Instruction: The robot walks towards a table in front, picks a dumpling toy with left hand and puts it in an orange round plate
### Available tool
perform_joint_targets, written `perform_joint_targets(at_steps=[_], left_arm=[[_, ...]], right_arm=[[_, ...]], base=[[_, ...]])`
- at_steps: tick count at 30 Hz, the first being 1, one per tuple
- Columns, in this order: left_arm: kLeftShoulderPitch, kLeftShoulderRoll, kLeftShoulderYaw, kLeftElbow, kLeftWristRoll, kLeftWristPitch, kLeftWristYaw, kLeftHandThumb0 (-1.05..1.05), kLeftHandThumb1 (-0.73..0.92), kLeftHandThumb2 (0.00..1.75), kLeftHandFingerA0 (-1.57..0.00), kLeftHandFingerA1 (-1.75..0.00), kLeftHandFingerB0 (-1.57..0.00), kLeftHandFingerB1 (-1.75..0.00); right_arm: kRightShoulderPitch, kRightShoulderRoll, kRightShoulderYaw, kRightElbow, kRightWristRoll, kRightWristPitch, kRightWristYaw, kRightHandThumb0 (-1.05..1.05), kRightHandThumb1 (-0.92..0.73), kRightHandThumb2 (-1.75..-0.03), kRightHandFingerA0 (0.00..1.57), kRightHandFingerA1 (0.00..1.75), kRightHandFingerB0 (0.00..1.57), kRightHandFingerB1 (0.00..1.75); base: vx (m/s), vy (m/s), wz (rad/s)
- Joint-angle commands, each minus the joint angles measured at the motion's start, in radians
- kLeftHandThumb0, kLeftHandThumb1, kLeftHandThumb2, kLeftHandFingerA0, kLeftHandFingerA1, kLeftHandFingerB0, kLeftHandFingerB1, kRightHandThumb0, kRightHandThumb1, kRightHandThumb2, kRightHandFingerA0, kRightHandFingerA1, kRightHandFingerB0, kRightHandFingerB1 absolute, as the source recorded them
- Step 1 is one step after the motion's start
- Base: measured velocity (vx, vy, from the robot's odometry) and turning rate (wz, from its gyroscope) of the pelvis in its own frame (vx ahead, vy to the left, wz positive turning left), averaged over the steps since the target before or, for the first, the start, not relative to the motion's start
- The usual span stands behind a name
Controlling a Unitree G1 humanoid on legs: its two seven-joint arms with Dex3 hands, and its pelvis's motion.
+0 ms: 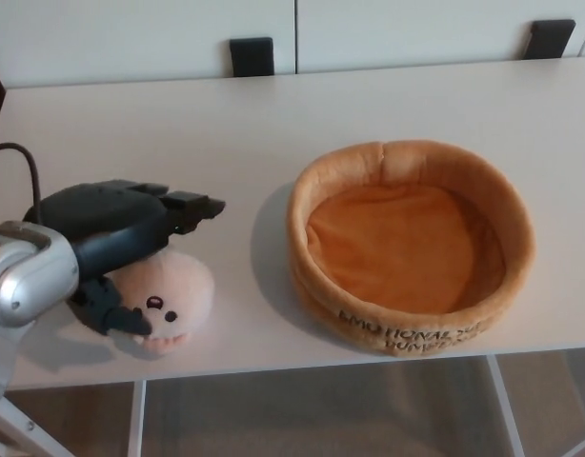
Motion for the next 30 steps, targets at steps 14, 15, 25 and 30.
perform_joint_targets(at_steps=[14,15,25,30], left_arm=[[-0.079,-0.042,-0.100,0.091,0.194,0.132,-0.135,-0.60,0.38,0.68,0.00,0.00,0.00,0.00],[-0.069,-0.051,-0.105,0.103,0.201,0.111,-0.101,-0.62,0.38,0.69,0.00,0.00,0.00,0.00],[-0.042,-0.109,-0.150,0.151,0.266,0.084,-0.027,-0.61,0.36,0.68,0.00,0.00,0.00,-0.03],[-0.043,-0.140,-0.176,0.196,0.300,0.065,0.014,-0.55,0.37,0.67,0.00,0.00,0.00,-0.07]], right_arm=[[-0.011,-0.011,-0.031,-0.028,0.029,0.016,0.014,-0.34,-0.63,-0.59,0.53,0.45,0.27,0.30],[-0.011,-0.008,-0.033,-0.022,0.029,0.012,0.009,-0.35,-0.64,-0.58,0.53,0.42,0.27,0.30],[-0.005,-0.011,-0.007,-0.024,0.005,0.004,-0.004,-0.27,-0.47,-0.94,0.51,0.68,0.12,0.47],[0.004,-0.012,-0.014,-0.035,0.020,-0.004,0.001,-0.37,-0.68,-0.62,0.57,0.50,0.29,0.31]], base=[[0.00,0.000,0.00],[0.00,0.000,0.00],[0.00,0.000,0.00],[0.00,0.000,0.00]])
